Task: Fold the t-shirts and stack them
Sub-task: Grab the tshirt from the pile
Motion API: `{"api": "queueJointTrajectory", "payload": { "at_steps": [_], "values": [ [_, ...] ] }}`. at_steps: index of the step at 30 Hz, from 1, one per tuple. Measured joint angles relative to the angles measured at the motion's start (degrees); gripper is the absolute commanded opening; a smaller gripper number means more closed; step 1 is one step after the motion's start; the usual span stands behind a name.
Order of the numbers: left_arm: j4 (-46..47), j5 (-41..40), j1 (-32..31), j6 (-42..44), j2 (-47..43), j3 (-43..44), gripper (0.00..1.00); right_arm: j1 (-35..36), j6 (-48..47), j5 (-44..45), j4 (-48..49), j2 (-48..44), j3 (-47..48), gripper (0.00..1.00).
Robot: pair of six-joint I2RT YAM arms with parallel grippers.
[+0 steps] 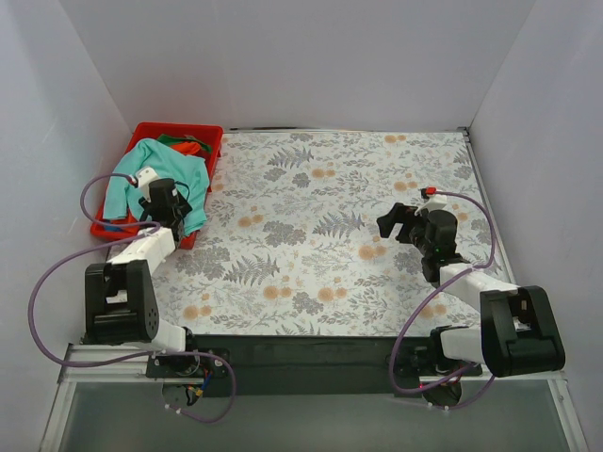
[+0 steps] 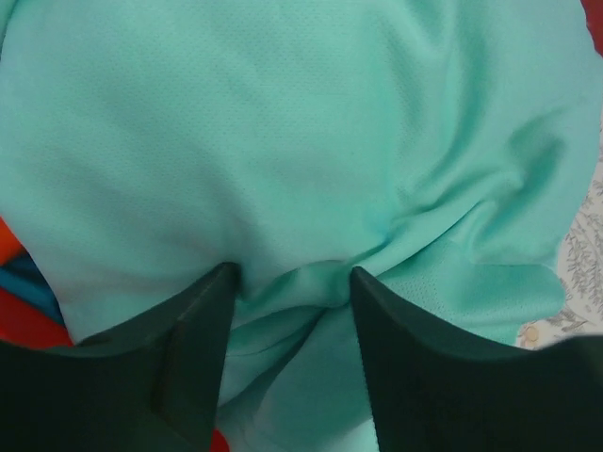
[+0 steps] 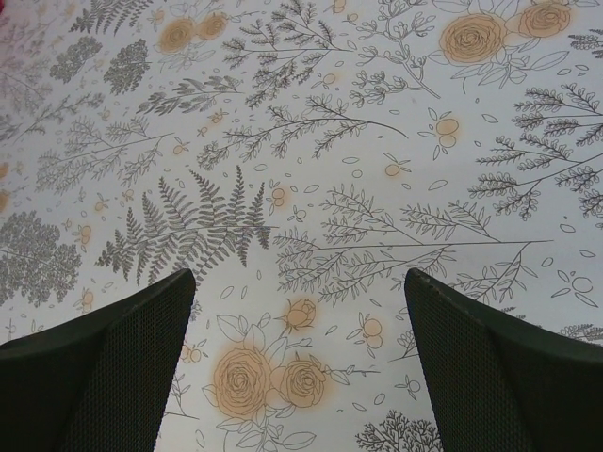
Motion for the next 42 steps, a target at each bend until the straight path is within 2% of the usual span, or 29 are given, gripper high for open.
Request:
{"api": "queueJointTrajectory", "payload": {
  "at_steps": [2,4,6,10,16,17,25,28,33,38,42],
  "values": [
    [0.0,0.1,0.0,0.1,0.2,0.1,0.29,0.0,0.0,-0.3,0.4,0.0,0.0,0.98],
    [0.0,0.2,0.0,0.0,0.2,0.1,0.10,0.0,0.0,-0.4,0.7,0.0,0.0,0.98],
    [-0.2,0.3,0.0,0.1,0.0,0.1,0.04,0.0,0.0,-0.4,1.0,-0.2,0.0,0.98],
    [-1.6,0.9,0.0,0.1,-2.6,0.1,0.05,0.0,0.0,-0.4,1.2,-0.6,0.0,0.98],
    [-2.7,2.5,0.0,-0.1,-11.5,0.5,0.04,0.0,0.0,-1.0,1.4,-0.7,0.0,0.98],
    [-2.9,3.0,0.0,-0.2,-12.7,1.1,0.02,0.0,0.1,-1.1,1.4,-0.7,0.0,0.98],
    [-3.8,10.3,0.0,-0.2,-17.0,12.7,0.00,0.0,0.8,-3.0,1.5,-1.2,0.0,0.98],
    [-3.5,15.8,-0.4,-0.6,-17.7,18.1,0.00,0.0,0.9,-3.1,1.5,-3.0,-0.2,0.98],
    [-2.7,29.8,-2.5,-2.7,-15.4,30.6,0.00,0.0,1.0,-3.2,1.9,-5.7,-1.0,0.98],
    [1.1,44.3,-7.5,-6.3,-8.5,46.2,0.00,0.0,1.0,-3.1,2.4,-8.2,-2.4,0.98],
    [3.5,51.3,-12.6,-8.6,-4.4,53.5,0.00,0.0,1.0,-2.6,2.4,-10.4,-3.4,0.98]
  ]
}}
